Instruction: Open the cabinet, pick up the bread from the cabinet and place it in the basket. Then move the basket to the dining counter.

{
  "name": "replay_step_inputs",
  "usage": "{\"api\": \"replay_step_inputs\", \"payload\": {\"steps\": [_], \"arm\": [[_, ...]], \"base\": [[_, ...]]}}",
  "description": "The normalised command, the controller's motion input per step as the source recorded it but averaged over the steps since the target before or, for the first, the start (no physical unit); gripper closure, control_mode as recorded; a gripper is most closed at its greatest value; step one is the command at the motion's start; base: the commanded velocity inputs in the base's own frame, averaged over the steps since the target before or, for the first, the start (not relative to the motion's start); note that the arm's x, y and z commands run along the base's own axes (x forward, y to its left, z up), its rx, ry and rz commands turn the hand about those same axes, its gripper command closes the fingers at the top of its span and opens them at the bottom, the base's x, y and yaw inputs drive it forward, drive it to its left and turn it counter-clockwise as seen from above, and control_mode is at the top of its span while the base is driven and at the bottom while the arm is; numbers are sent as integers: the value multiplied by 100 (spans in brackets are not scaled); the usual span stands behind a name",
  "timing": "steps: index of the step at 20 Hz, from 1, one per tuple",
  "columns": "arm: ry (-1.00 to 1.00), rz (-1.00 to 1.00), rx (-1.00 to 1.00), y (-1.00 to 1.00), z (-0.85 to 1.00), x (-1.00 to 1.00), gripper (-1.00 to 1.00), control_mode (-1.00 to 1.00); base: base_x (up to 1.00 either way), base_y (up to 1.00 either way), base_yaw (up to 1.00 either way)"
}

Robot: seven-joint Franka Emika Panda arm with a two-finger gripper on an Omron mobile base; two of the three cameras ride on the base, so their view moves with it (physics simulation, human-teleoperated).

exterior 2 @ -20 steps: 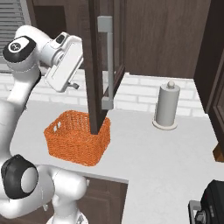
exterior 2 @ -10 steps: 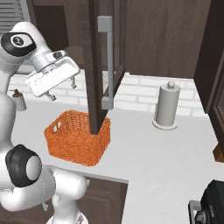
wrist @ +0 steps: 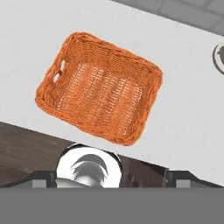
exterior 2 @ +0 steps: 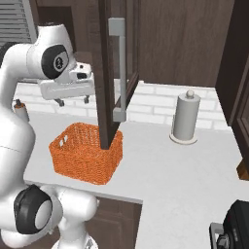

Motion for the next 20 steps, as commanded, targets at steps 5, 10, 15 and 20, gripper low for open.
{"api": "replay_step_inputs", "payload": {"steps": [5,10,15,20], "arm": [[-82,5,10,12,24,19,-100,-100],[-84,2,-1,20,32,42,-100,-100],[-37,-47,6,0,3,56,-100,-100],[-13,-43,51,-1,3,42,-100,-100]], "base": [[0,0,0],[0,0,0],[0,0,0],[0,0,0]]}}
